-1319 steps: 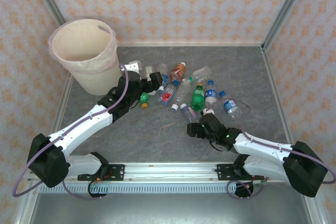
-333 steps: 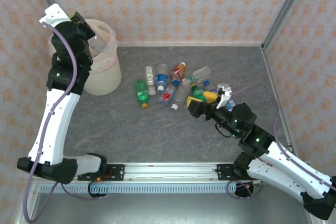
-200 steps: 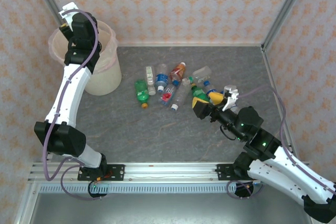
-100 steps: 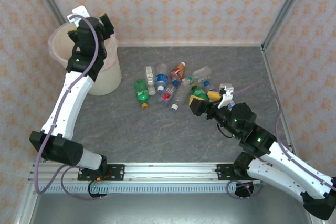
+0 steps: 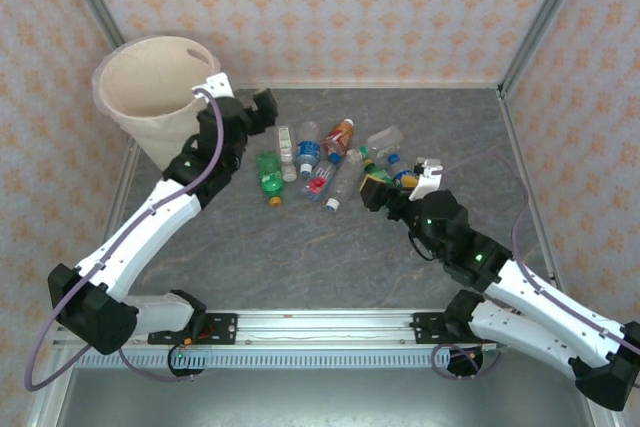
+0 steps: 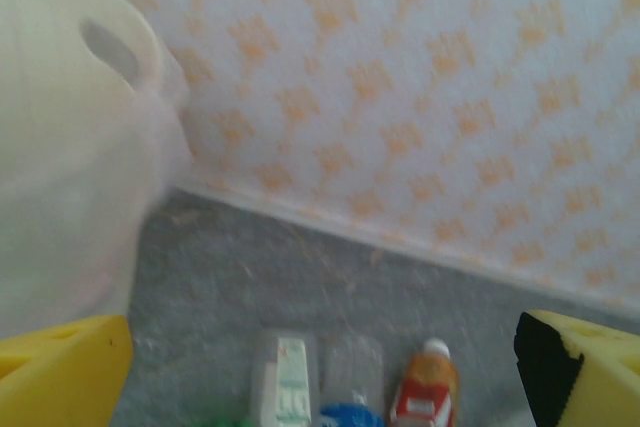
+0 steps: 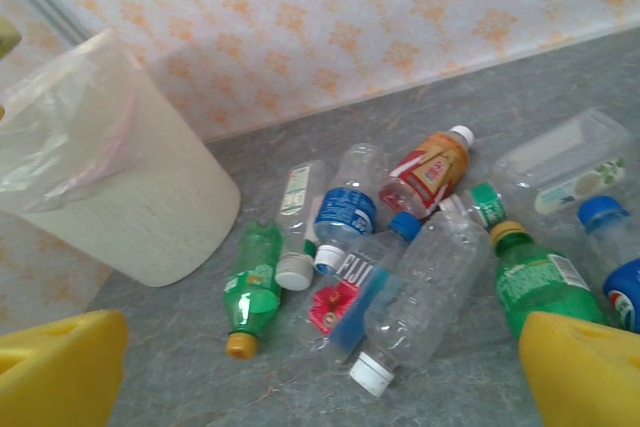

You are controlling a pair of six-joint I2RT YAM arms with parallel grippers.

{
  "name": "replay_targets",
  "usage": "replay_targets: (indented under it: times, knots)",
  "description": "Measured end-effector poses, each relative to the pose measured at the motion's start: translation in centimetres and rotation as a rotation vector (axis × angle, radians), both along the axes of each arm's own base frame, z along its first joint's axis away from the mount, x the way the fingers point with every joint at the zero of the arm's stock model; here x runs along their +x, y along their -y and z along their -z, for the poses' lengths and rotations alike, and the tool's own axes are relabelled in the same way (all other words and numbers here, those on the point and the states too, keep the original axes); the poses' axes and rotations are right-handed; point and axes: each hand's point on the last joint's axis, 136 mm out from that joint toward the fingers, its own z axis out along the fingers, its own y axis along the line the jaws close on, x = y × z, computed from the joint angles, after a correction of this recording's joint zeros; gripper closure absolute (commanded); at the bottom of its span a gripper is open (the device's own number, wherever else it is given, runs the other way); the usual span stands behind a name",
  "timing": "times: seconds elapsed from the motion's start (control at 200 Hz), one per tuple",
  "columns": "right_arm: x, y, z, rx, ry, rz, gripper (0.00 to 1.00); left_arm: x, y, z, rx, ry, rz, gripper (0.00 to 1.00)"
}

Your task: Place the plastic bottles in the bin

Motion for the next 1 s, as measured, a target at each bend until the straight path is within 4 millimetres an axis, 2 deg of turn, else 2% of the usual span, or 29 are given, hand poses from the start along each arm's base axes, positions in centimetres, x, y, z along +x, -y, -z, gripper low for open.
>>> replay_targets:
  times: [0.27, 0.375, 0.47, 0.596, 0.731, 0.851, 1.001]
  knots:
    - [2.3, 2.3, 1.8, -0.04, -0.085, 0.169, 0.0, -2.6, 6.8, 7.1, -0.022, -0.097, 0.219, 0.01]
    - [3.3, 3.9, 2.8, -0.048, -0.123, 0.239, 0.0, -3.7, 8.9, 8.8, -0.03, -0.117, 0.29, 0.01]
    - [3.9, 5.3, 3.2, -0.049, -0.142, 0.29, 0.0, -4.5, 10.2, 9.5, -0.036, -0.124, 0.34, 0.01]
    - [4.5, 7.1, 3.5, -0.041, -0.158, 0.35, 0.0, -5.4, 11.3, 10.0, -0.046, -0.125, 0.39, 0.01]
    - [5.7, 10.1, 4.6, -0.036, -0.201, 0.432, 0.0, -6.2, 12.1, 10.5, -0.057, -0.125, 0.432, 0.01]
    - [6.7, 12.8, 6.7, -0.043, -0.272, 0.505, 0.0, -6.8, 12.4, 11.3, -0.083, -0.127, 0.451, 0.01]
    - [7.2, 14.9, 10.1, -0.039, -0.378, 0.541, 0.0, -7.6, 12.4, 13.0, -0.103, -0.149, 0.47, 0.01]
